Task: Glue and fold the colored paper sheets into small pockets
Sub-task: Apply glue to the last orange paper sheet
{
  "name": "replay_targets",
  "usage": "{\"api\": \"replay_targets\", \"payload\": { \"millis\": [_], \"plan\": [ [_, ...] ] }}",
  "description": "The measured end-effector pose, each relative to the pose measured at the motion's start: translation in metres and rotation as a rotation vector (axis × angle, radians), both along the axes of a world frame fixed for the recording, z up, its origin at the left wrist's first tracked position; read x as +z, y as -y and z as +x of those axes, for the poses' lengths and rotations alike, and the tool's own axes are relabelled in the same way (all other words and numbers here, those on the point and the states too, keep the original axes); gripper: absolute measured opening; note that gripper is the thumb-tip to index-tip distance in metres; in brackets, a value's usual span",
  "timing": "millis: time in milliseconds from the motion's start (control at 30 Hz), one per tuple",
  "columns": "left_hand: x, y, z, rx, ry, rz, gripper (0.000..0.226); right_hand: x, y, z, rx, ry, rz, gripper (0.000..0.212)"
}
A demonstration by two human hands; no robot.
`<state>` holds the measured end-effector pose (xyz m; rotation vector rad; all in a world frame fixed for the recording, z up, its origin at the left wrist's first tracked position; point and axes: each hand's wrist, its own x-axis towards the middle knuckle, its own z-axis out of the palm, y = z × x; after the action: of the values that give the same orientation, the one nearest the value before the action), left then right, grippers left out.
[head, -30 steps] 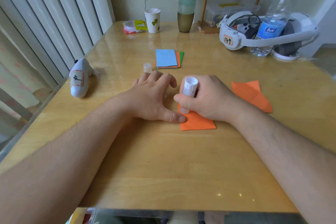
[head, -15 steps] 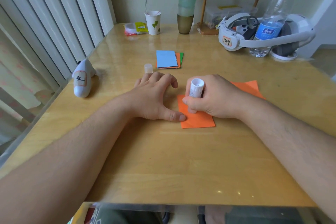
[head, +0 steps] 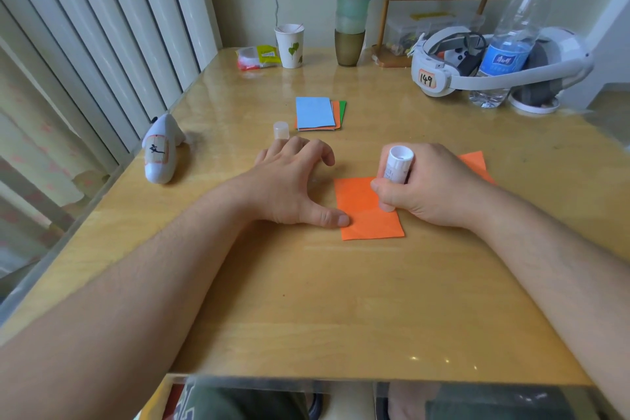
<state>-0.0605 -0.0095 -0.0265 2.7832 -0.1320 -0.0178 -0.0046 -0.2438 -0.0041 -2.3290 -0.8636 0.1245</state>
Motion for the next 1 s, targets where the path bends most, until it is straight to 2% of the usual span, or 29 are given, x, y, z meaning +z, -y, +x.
{"api": "replay_targets", "payload": {
  "millis": [167, 433, 633, 833, 1000],
  "plan": [
    [0.000, 0.000, 0.000, -0.004, 0.001, -0.001, 0.084, -0.002, 0.000, 0.000, -0.009, 0.030, 0.012, 0.020],
    [0.001, -0.002, 0.000, -0.010, -0.043, -0.001, 0.090, -0.005, 0.002, 0.008, -0.146, 0.111, 0.272, 0.031],
    [0.003, -0.003, 0.001, -0.003, -0.060, -0.015, 0.086, -0.006, -0.002, 0.008, -0.126, 0.108, 0.307, 0.024],
    [0.005, -0.003, 0.000, -0.001, -0.077, 0.000, 0.087, -0.006, -0.019, -0.006, 0.055, 0.041, 0.174, 0.020],
    [0.004, 0.005, -0.004, -0.015, -0.120, 0.059, 0.103, -0.011, -0.030, -0.009, 0.132, 0.047, 0.083, 0.029]
  ]
}}
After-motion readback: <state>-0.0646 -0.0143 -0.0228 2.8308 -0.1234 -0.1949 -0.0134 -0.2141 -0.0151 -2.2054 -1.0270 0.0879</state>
